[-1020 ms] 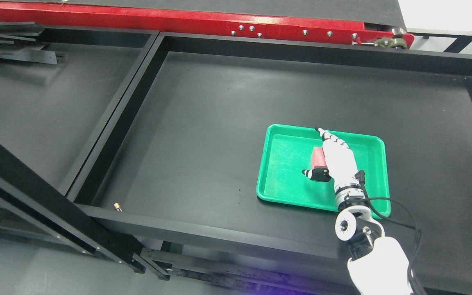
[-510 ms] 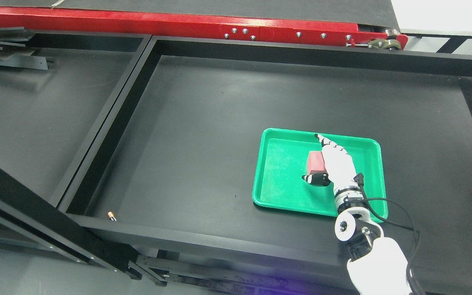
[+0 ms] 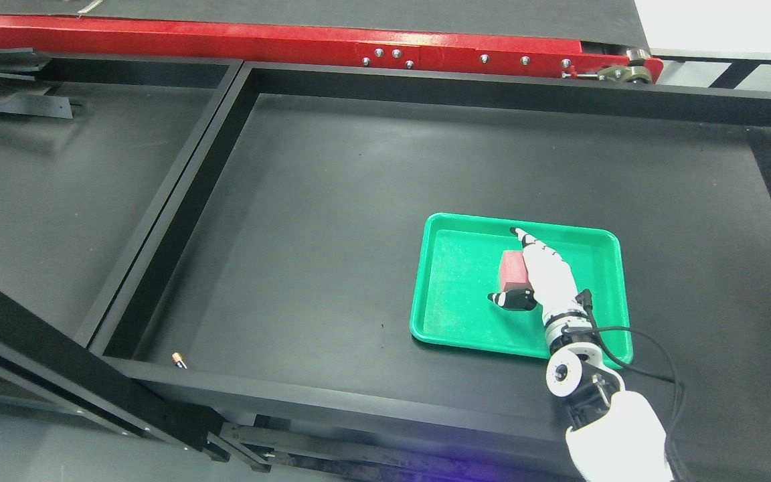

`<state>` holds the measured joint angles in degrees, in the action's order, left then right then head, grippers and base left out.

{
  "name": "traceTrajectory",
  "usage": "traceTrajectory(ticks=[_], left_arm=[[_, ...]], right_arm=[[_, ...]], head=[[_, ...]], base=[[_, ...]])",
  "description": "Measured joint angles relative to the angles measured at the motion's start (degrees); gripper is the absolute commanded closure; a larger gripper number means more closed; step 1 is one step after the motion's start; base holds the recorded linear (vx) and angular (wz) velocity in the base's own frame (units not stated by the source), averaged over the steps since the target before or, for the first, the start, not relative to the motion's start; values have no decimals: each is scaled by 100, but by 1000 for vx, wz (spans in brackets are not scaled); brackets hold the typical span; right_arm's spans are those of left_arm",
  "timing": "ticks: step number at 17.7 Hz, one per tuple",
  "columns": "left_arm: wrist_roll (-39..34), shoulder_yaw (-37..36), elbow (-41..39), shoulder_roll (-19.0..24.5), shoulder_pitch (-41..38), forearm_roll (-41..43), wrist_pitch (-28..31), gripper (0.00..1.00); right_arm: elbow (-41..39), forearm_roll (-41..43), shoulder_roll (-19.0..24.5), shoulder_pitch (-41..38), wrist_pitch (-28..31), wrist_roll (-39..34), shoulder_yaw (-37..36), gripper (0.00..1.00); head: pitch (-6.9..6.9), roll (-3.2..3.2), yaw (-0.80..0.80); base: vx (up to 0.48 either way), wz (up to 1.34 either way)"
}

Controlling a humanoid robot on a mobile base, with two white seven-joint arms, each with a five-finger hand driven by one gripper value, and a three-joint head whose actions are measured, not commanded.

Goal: Pick pink block from left shelf to tray
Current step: 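Close the right hand fingers around the pink block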

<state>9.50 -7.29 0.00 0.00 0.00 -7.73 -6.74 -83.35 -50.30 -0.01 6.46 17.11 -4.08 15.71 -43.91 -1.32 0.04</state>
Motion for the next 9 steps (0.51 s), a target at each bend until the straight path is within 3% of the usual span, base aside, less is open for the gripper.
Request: traceTrajectory(ticks=[9], left_arm=[[0,0,0,0,0,0,0,0]], right_arm=[[25,-148,0,-81,0,-3,79,9]], head=[[0,0,0]], base=[[0,0]])
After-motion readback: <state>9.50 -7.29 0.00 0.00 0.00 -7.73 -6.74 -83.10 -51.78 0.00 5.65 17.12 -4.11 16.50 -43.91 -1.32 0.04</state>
